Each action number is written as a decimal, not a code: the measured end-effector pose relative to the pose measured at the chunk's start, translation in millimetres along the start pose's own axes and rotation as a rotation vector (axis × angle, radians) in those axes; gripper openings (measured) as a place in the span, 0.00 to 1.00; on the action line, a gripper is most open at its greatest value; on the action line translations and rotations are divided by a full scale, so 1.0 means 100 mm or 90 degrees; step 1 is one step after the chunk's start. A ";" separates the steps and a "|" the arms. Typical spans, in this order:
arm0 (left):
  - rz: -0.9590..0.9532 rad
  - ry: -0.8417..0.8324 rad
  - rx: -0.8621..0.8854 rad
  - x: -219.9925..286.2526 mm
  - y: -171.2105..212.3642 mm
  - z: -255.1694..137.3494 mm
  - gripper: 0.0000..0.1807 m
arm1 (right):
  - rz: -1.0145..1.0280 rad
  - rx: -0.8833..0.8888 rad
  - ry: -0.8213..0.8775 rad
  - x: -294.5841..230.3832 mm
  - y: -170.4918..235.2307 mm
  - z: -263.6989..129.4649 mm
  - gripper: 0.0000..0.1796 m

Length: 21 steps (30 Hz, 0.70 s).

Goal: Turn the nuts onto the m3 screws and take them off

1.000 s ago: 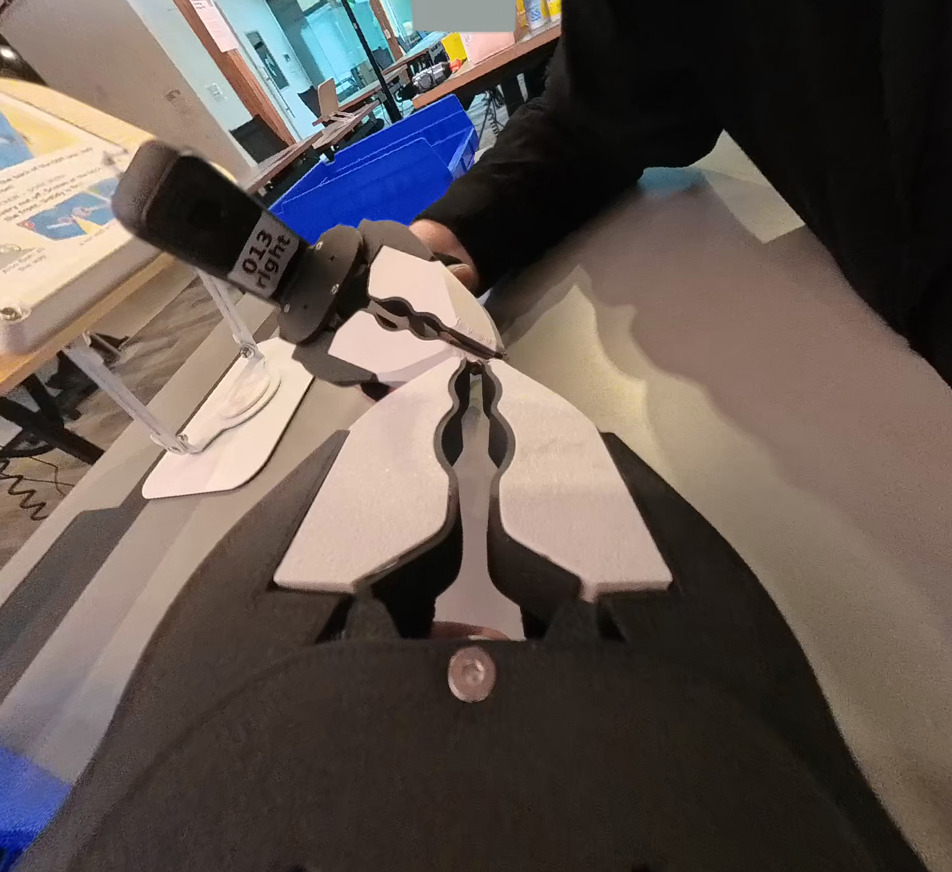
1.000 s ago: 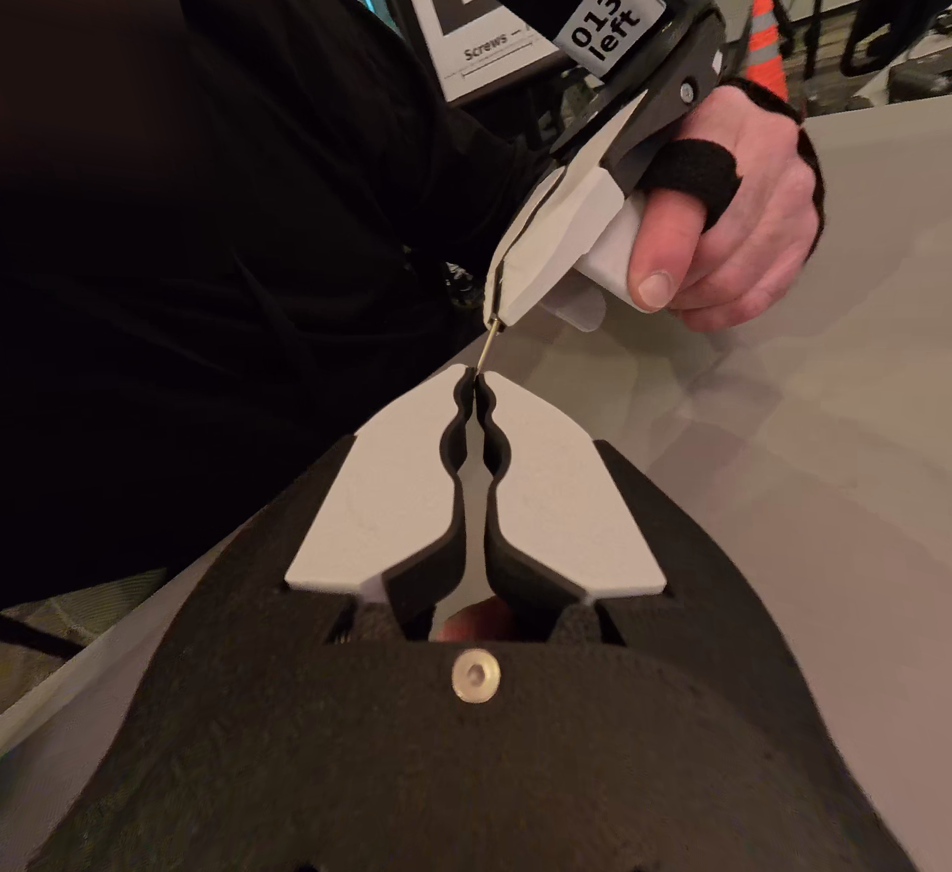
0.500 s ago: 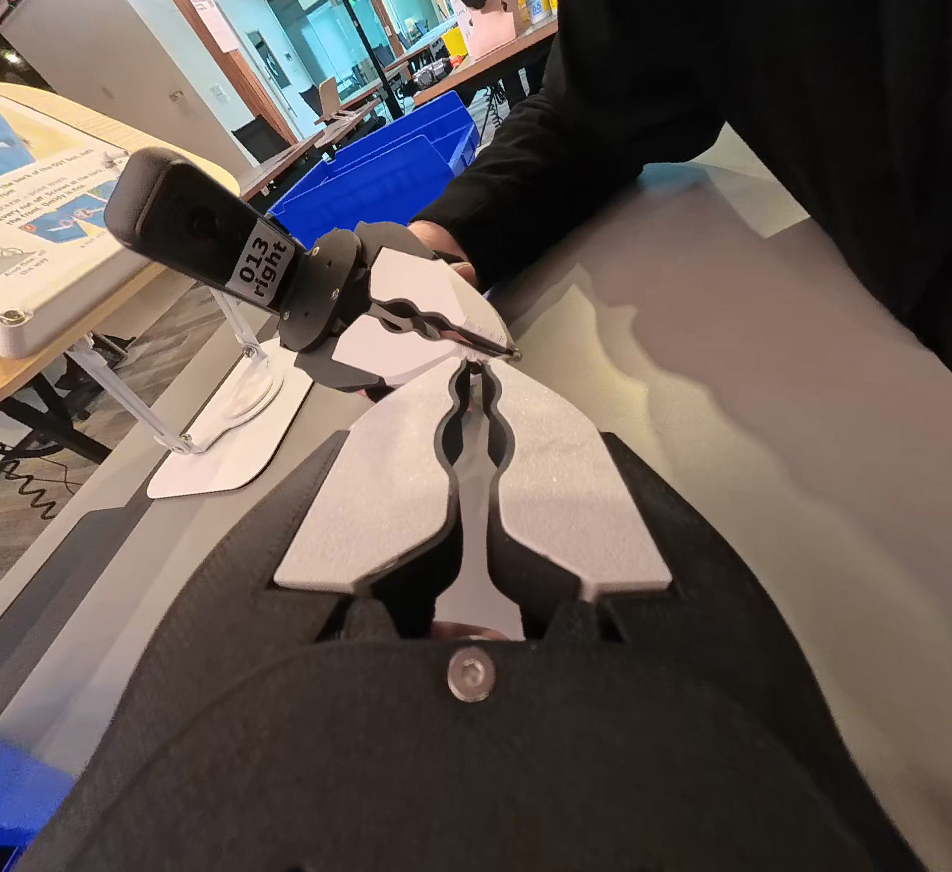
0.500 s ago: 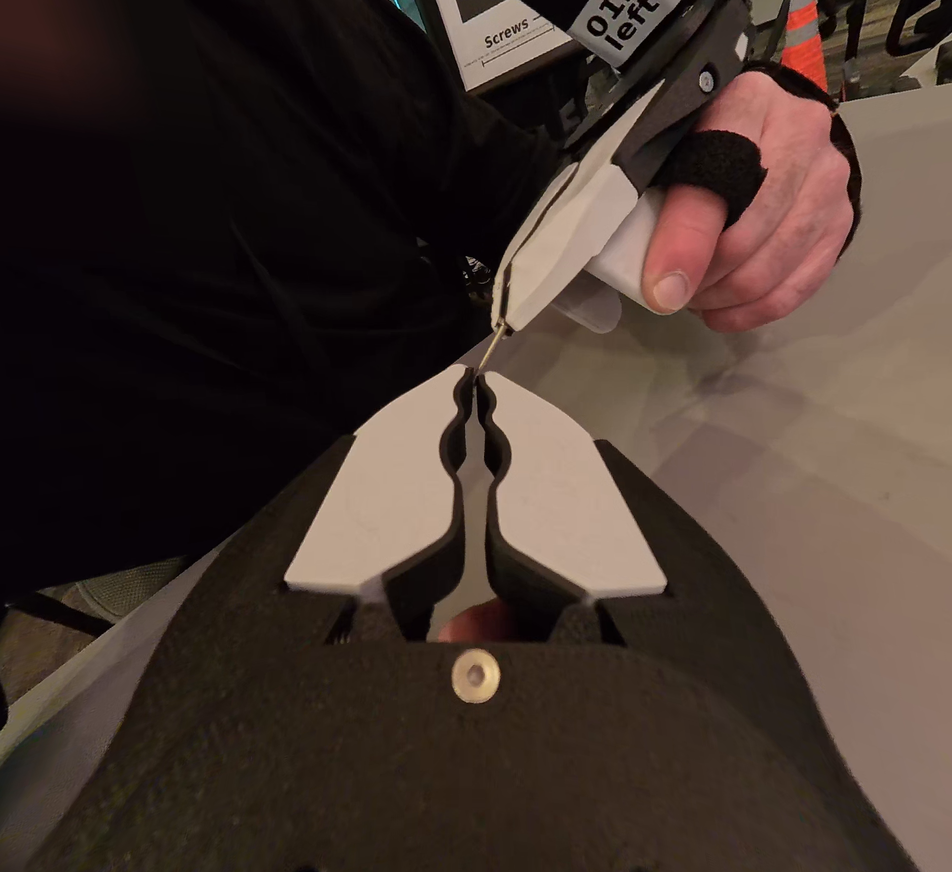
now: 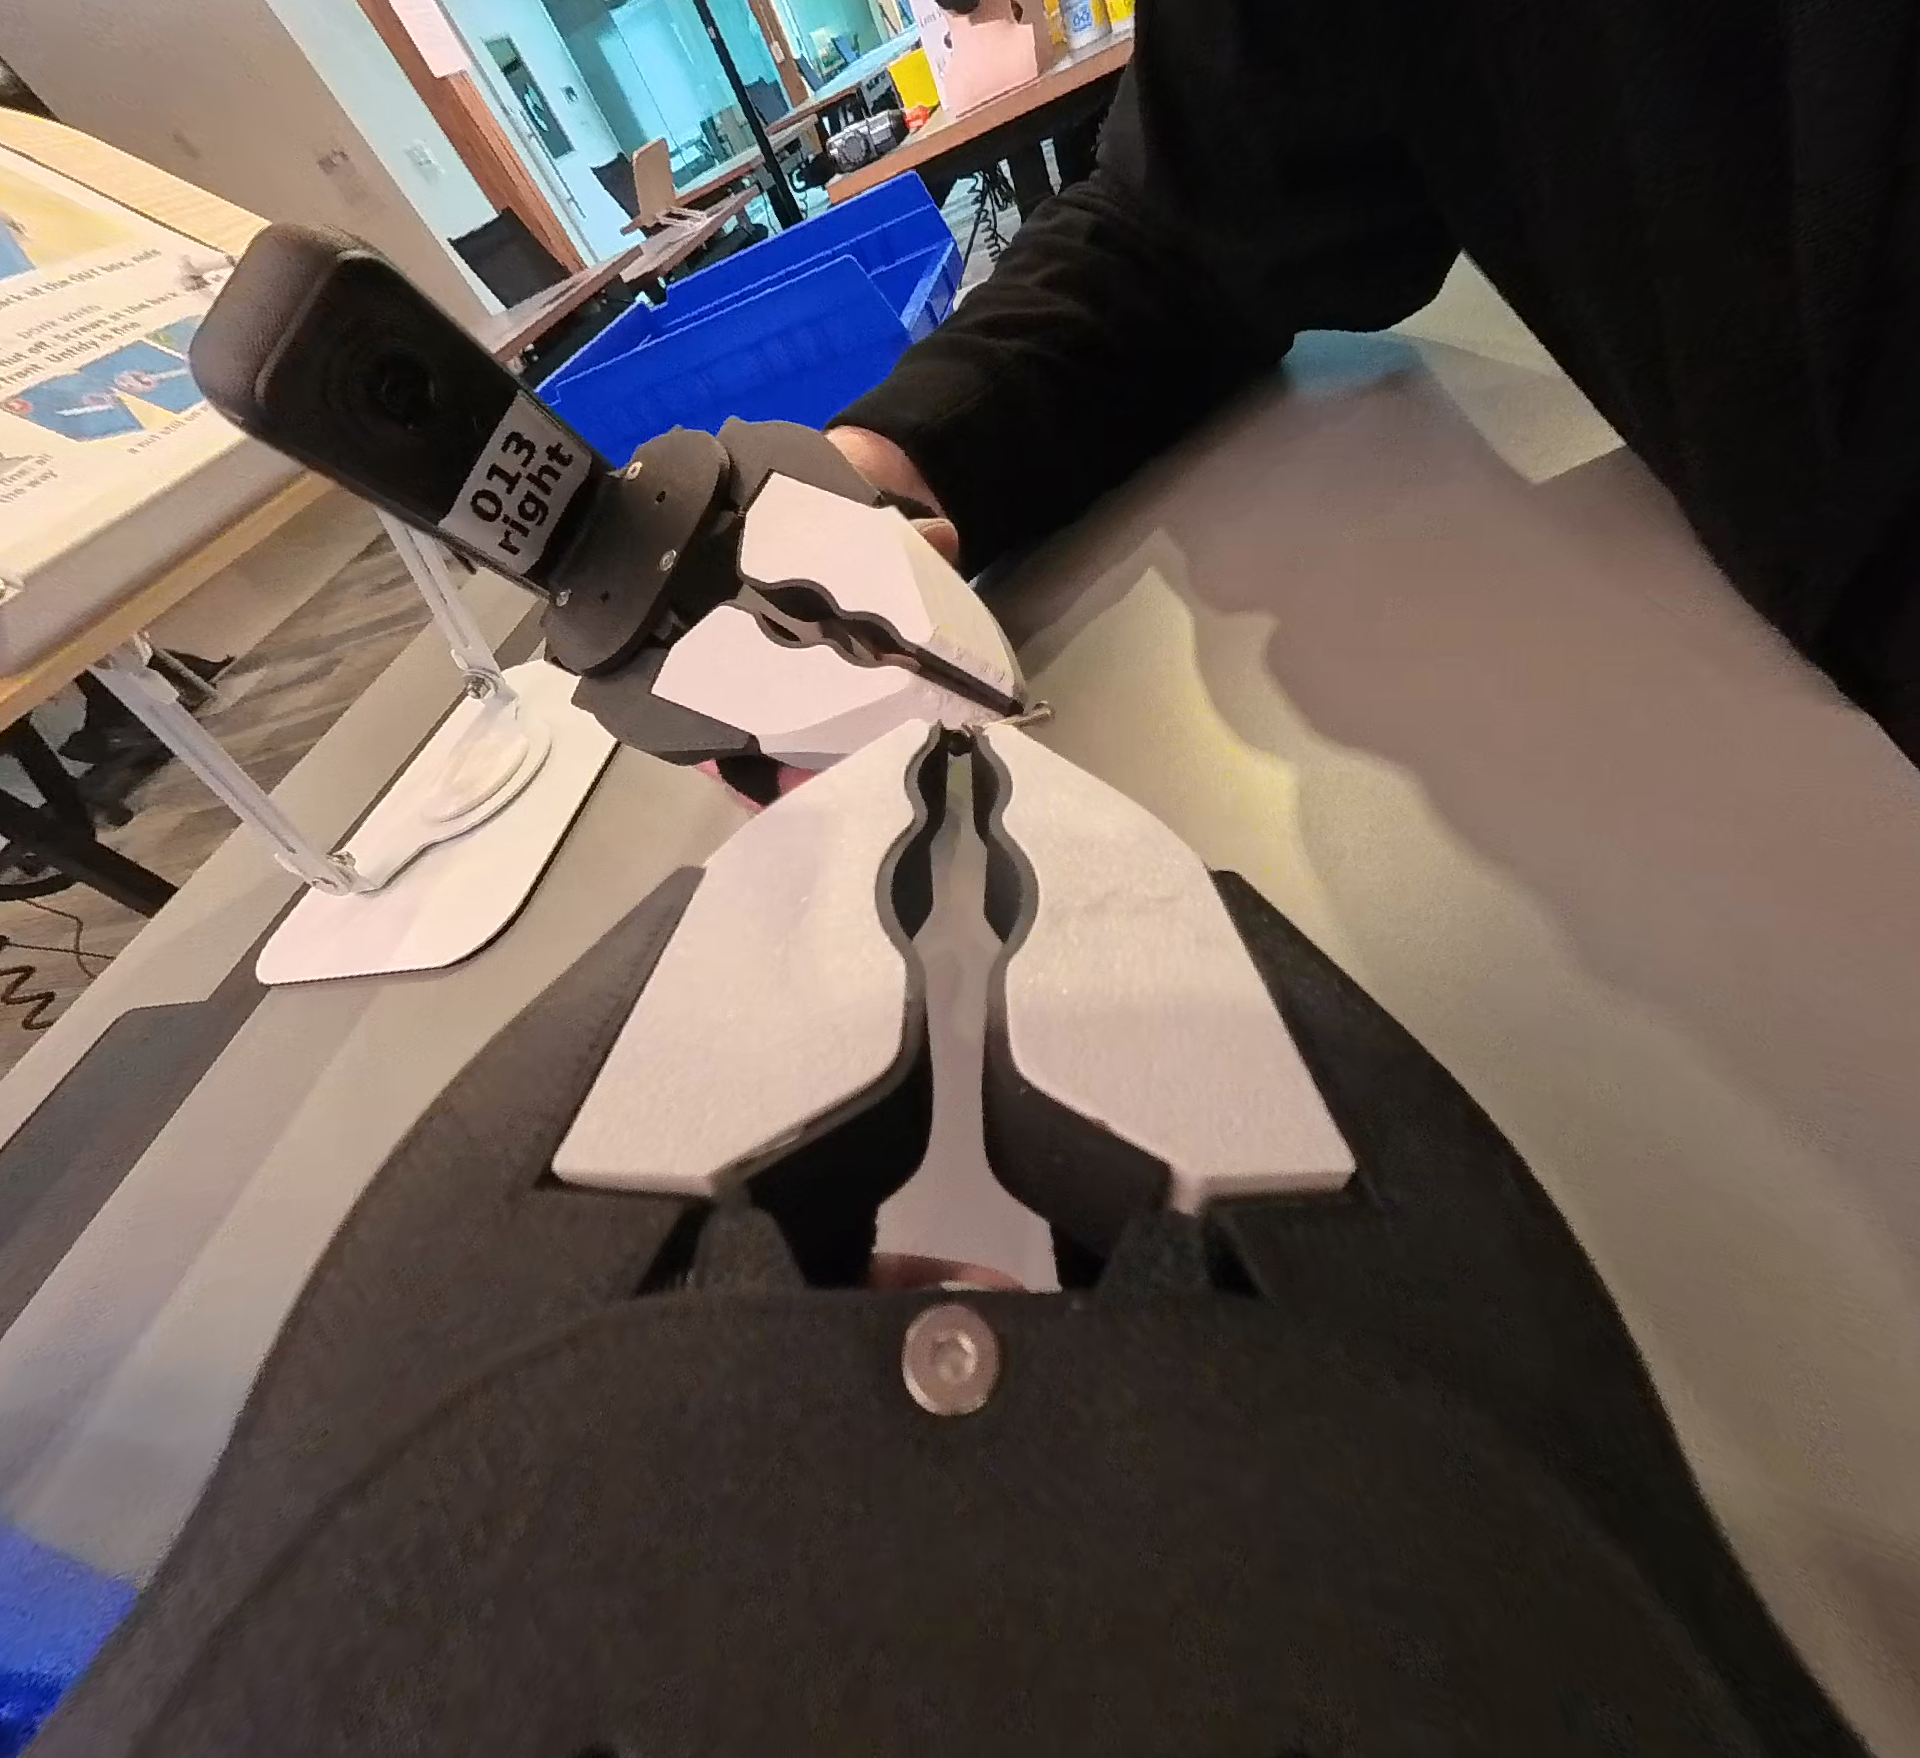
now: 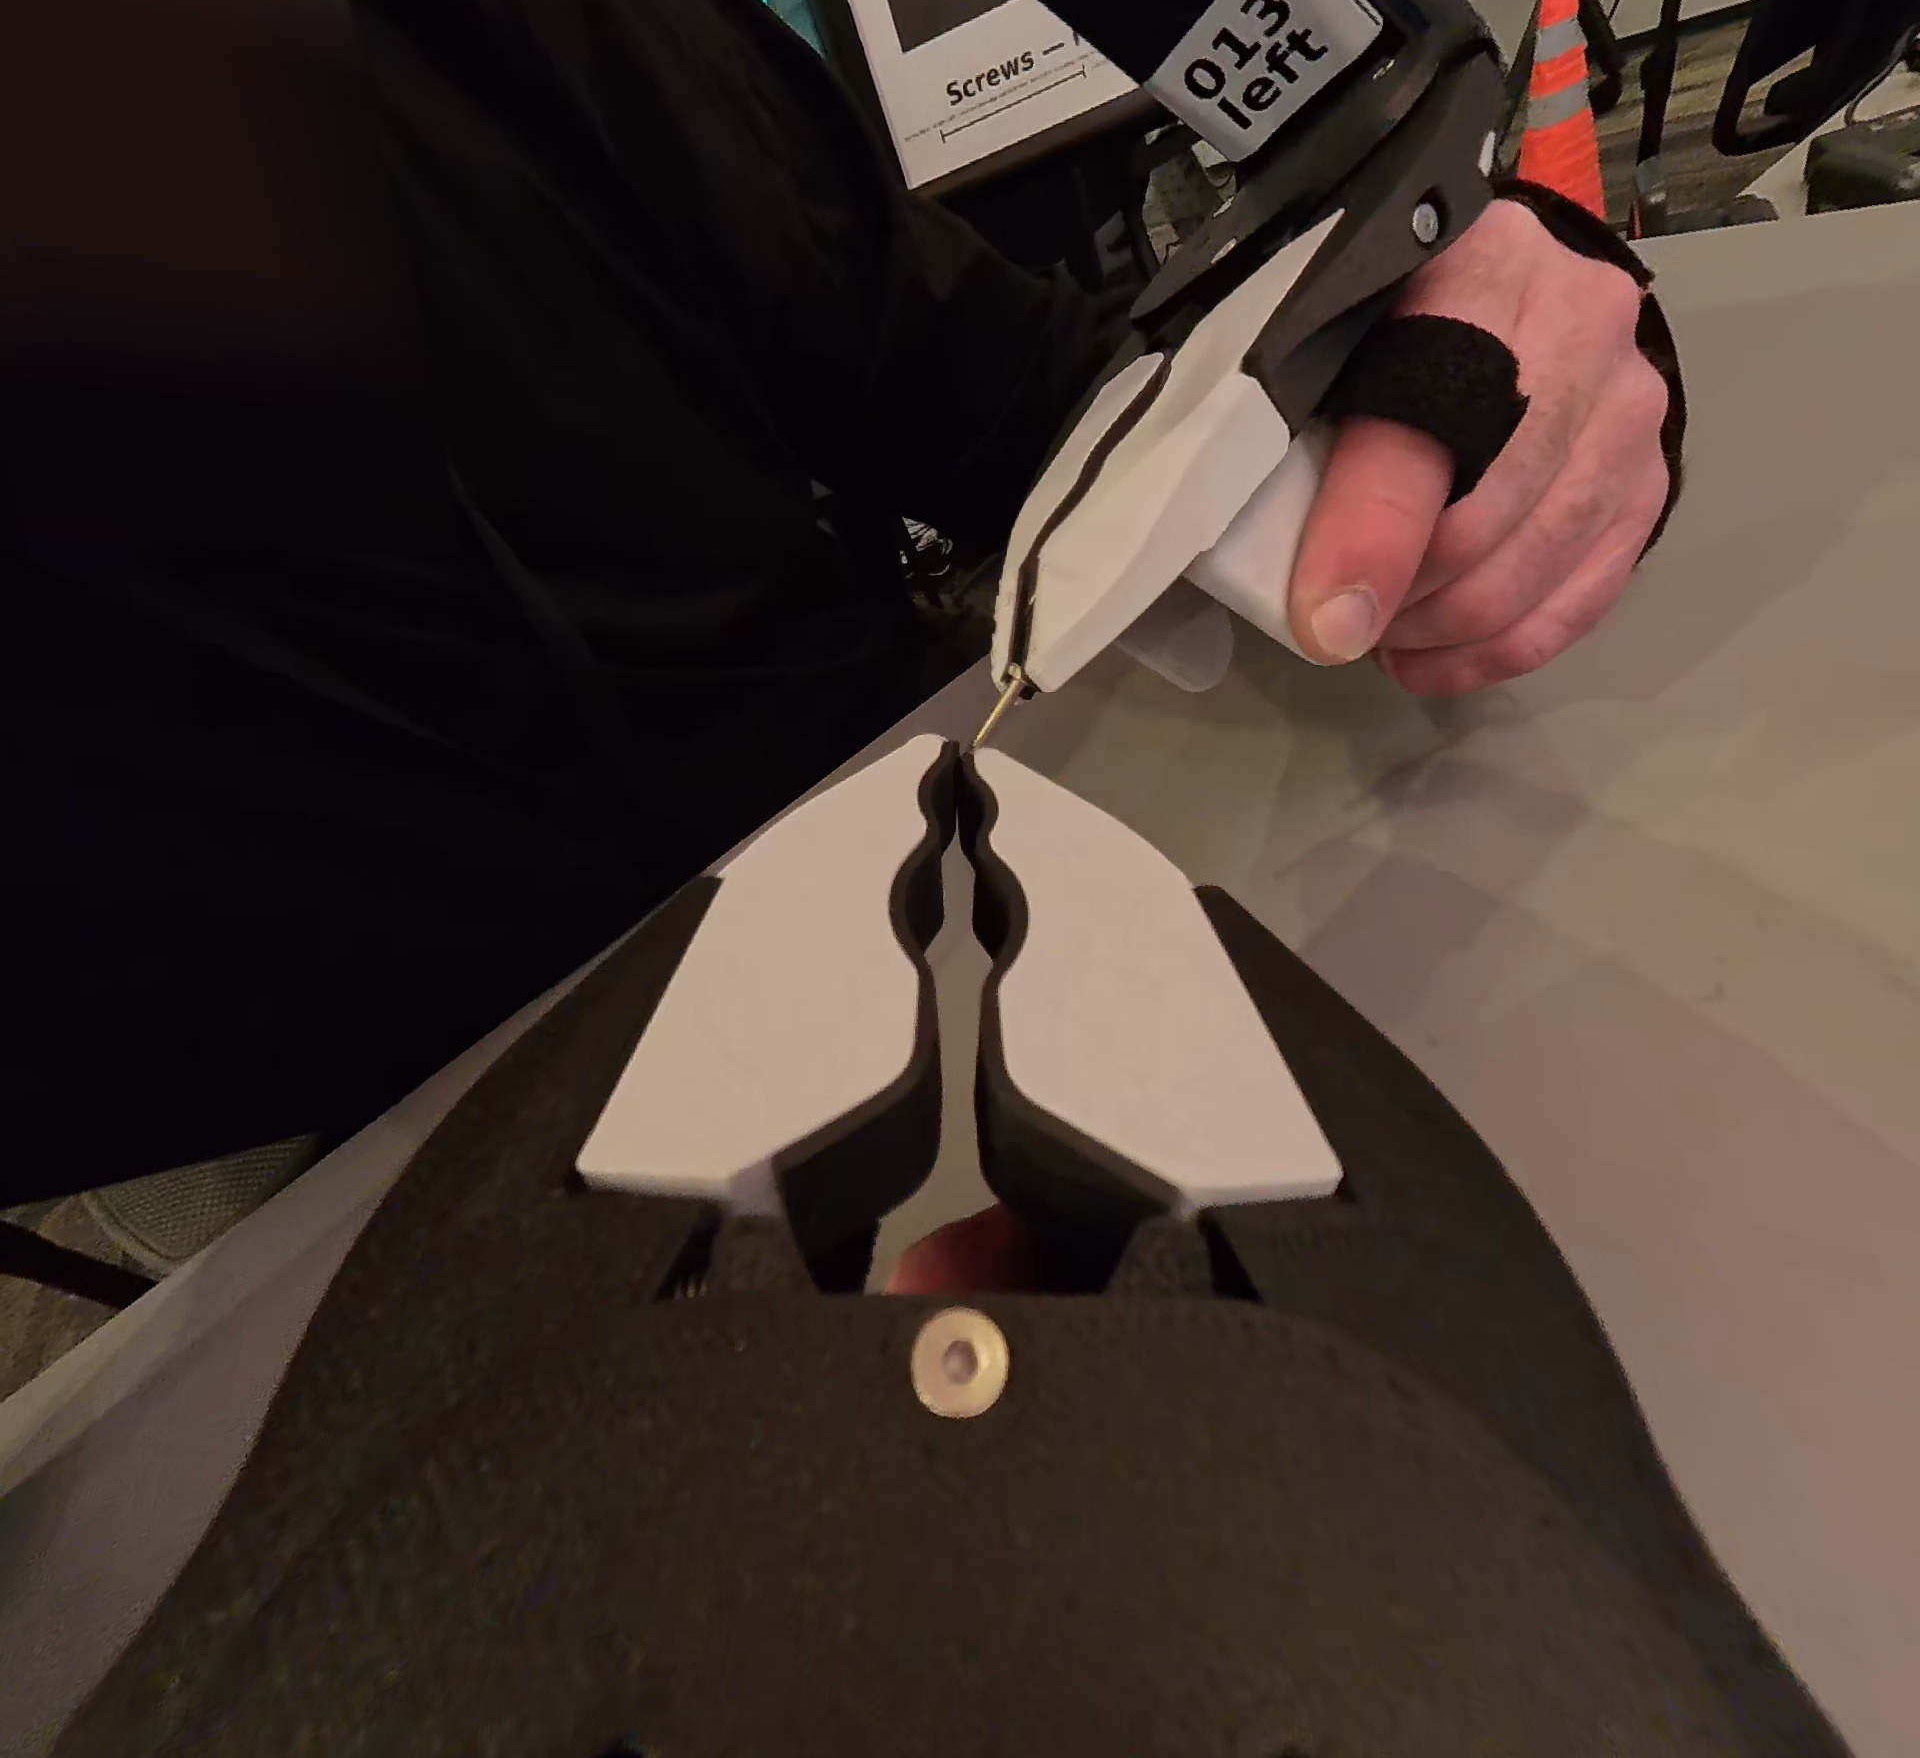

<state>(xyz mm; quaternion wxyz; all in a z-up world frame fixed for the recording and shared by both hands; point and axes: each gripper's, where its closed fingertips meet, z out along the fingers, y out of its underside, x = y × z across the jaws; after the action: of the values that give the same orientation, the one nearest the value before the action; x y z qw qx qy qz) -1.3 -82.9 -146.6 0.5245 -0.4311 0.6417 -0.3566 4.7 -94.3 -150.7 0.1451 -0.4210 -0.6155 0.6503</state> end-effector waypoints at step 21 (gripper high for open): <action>-0.019 -0.025 0.008 -0.10 0.03 -0.04 0.02 | -0.015 -0.007 0.058 0.10 -0.02 -0.04 0.02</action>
<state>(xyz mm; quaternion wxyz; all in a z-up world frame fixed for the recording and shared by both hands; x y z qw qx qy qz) -4.7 -72.3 -145.4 0.5341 -0.4444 0.6227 -0.3598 0.5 -84.1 -152.1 0.1779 -0.4438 -0.6167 0.6254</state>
